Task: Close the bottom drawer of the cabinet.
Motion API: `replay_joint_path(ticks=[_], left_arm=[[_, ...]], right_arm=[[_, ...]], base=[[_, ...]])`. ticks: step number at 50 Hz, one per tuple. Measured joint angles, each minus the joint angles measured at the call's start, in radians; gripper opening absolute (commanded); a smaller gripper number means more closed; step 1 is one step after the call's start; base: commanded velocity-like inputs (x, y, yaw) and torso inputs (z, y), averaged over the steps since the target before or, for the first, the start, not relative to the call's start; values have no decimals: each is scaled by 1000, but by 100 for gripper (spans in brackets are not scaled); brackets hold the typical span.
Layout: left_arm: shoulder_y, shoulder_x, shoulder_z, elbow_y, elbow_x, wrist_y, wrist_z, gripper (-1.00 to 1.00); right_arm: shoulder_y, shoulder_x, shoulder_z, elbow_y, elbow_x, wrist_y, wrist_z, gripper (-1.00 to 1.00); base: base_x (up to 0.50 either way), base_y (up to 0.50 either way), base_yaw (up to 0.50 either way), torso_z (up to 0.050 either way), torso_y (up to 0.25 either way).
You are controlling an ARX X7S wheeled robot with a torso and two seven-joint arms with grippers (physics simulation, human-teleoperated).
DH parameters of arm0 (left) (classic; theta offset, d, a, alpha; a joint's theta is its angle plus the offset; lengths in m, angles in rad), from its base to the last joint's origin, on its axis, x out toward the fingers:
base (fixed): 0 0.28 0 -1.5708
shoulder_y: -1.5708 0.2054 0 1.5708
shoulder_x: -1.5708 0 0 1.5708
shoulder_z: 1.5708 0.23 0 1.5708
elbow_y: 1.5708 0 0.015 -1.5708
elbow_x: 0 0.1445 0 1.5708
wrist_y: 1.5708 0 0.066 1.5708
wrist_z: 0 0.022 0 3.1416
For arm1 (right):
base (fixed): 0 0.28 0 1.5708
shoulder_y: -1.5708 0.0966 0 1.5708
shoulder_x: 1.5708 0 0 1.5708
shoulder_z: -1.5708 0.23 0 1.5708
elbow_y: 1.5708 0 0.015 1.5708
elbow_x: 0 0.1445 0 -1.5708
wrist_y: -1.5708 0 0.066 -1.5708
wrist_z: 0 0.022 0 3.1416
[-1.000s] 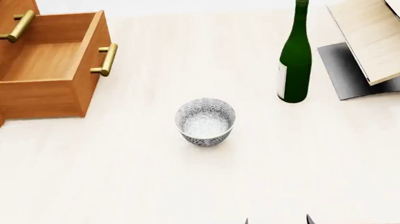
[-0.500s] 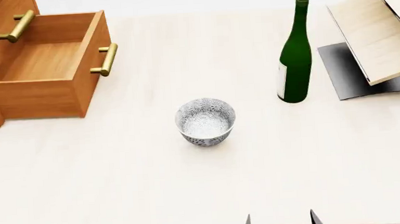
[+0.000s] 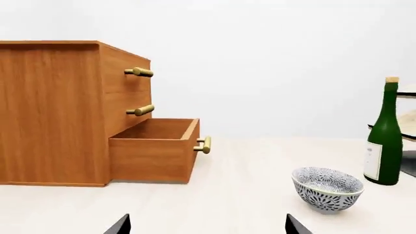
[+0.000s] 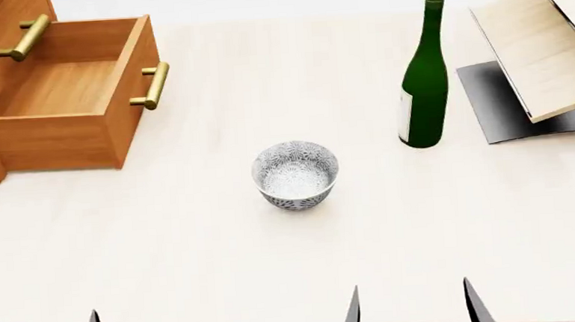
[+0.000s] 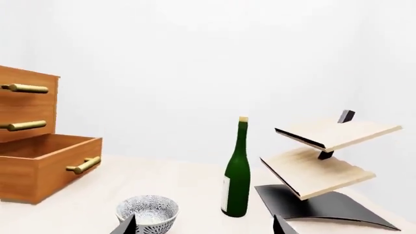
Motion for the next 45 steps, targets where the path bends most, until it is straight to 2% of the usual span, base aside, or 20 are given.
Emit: replay_joint_path(ticks=[13,23,45], left_arm=[[135,-31,-3,271,42,70,-38,100],[221,-47,-5,404,84,134,-64,100],[280,-74,11,450,114,225,-87,100]], right_arm=[[-106,25,-40,-221,-108,-64,40,100],[-163,41,-69,-334,-160,-103,56,100],[-199,67,-94,-386,-217,-166,87,100]], base=[[0,0,0,0,0],[0,0,0,0,0],[0,0,0,0,0]])
